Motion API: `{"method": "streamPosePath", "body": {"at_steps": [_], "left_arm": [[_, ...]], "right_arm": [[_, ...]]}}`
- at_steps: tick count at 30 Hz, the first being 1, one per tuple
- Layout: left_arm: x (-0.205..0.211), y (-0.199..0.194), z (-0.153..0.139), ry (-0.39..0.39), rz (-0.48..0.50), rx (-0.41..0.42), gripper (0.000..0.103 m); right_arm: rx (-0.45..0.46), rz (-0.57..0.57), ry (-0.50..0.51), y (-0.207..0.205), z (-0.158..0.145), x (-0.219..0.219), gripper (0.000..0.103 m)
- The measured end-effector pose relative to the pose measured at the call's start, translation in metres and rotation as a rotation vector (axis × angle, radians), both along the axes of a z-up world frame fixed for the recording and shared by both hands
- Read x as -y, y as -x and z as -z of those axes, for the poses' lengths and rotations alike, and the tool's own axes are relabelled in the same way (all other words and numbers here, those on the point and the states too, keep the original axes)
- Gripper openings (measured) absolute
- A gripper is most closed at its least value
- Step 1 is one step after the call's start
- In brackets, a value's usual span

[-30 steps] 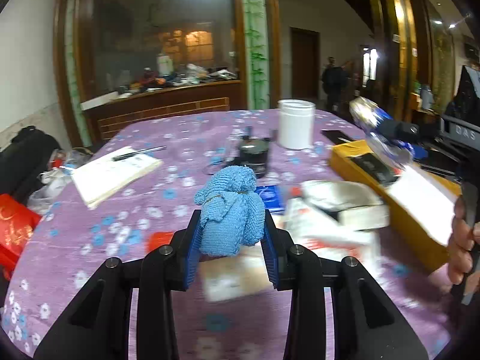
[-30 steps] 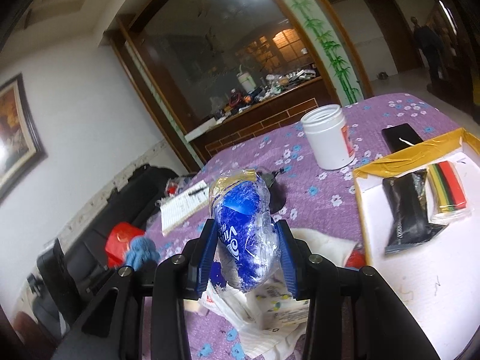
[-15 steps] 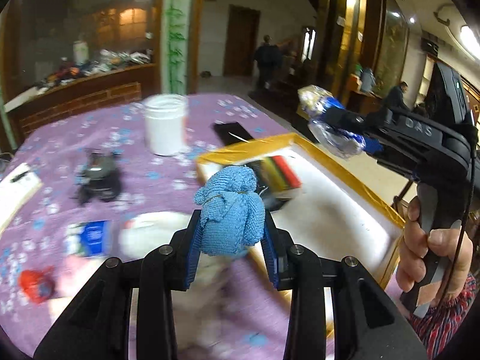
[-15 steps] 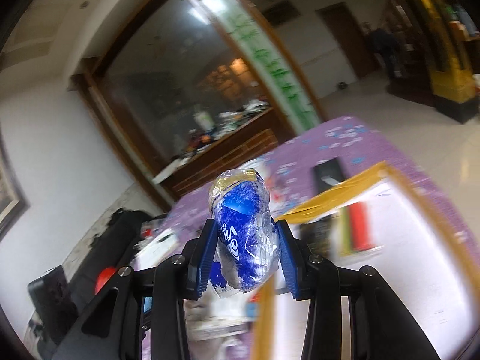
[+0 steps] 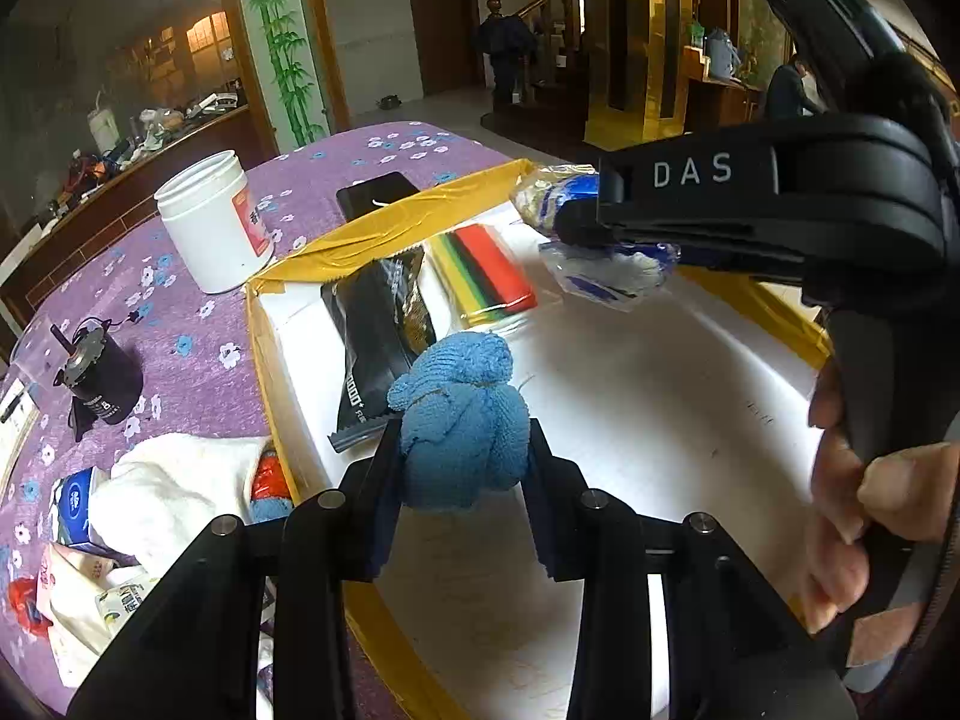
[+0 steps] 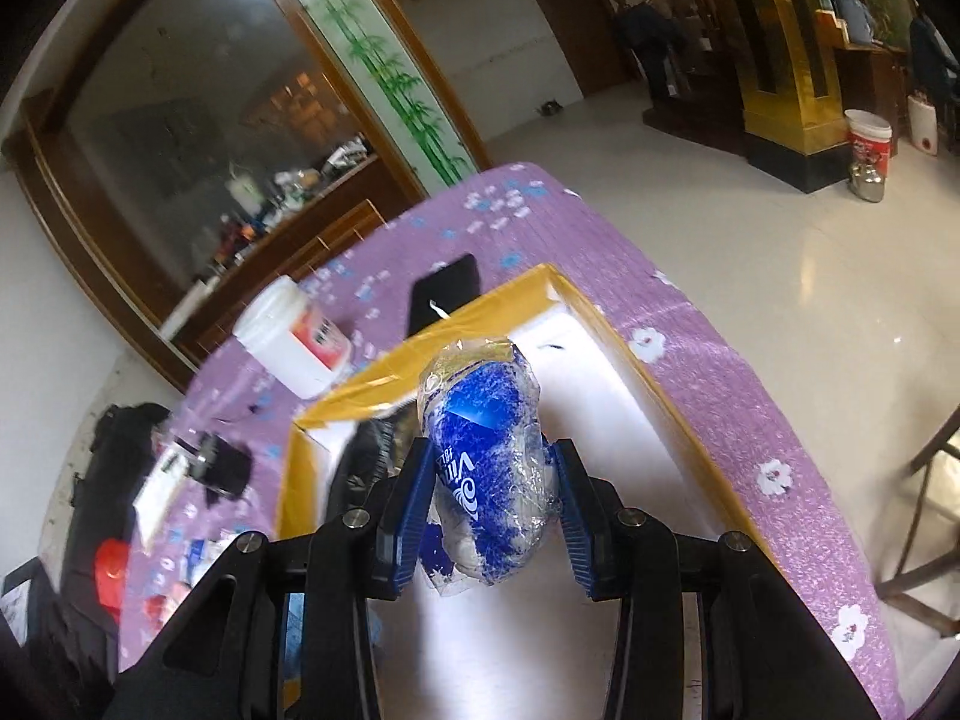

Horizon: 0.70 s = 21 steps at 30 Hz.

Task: Organize soft objects
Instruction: 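Lower the blue-white roll into the box and open the right tool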

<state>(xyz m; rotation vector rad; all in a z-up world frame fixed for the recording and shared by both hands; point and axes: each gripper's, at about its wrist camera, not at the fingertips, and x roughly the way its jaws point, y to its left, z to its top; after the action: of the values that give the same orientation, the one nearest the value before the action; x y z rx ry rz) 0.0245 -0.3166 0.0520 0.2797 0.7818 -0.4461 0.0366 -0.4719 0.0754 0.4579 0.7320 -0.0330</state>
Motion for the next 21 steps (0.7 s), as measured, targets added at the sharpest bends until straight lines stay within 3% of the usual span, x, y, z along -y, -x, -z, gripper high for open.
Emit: {"method": "streamPosePath", "body": {"at_steps": [21], "left_arm": [[0.012, 0.007, 0.010, -0.093, 0.003, 0.099, 0.034]], "right_arm": [[-0.096, -0.002, 0.061, -0.009, 0.017, -0.004, 0.043]]}}
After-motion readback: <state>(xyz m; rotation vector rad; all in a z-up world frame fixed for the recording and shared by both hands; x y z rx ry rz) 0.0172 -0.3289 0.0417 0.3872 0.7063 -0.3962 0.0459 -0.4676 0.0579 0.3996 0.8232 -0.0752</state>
